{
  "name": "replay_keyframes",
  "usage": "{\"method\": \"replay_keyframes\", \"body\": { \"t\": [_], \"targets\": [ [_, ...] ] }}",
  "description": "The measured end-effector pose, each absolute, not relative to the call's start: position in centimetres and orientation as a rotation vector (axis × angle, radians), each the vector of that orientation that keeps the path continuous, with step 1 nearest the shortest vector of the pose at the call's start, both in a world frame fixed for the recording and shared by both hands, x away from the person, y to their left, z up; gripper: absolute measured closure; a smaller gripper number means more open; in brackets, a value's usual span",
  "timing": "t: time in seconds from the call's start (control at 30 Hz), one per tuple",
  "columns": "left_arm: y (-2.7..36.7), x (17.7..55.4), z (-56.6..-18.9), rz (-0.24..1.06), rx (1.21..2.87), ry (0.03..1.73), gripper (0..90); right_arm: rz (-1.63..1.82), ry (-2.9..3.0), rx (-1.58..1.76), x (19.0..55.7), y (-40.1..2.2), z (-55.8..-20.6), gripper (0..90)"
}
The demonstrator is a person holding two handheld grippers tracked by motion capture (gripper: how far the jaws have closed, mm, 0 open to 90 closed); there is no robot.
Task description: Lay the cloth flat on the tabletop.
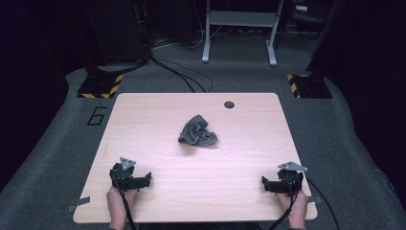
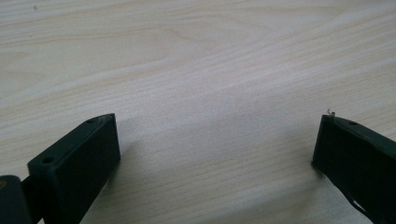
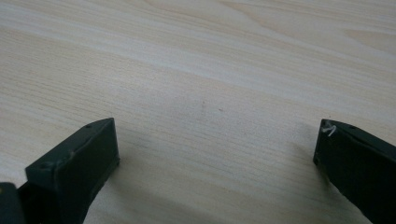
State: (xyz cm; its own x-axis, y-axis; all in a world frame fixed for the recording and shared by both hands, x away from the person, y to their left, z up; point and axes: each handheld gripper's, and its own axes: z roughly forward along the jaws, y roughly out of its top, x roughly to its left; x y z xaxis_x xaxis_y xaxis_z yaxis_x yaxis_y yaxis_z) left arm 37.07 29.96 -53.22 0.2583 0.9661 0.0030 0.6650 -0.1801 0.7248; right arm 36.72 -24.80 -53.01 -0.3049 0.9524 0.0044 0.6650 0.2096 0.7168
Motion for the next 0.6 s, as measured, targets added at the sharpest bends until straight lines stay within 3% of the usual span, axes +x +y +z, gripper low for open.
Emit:
{"method": "replay_keyframes", "body": {
  "t": [0.6],
  "targets": [
    [30.09,36.95,-53.18,0.628,1.928,1.477,0.4,0.865,2.03,1.509,36.67,-24.85,-53.03,0.0]
  ]
}}
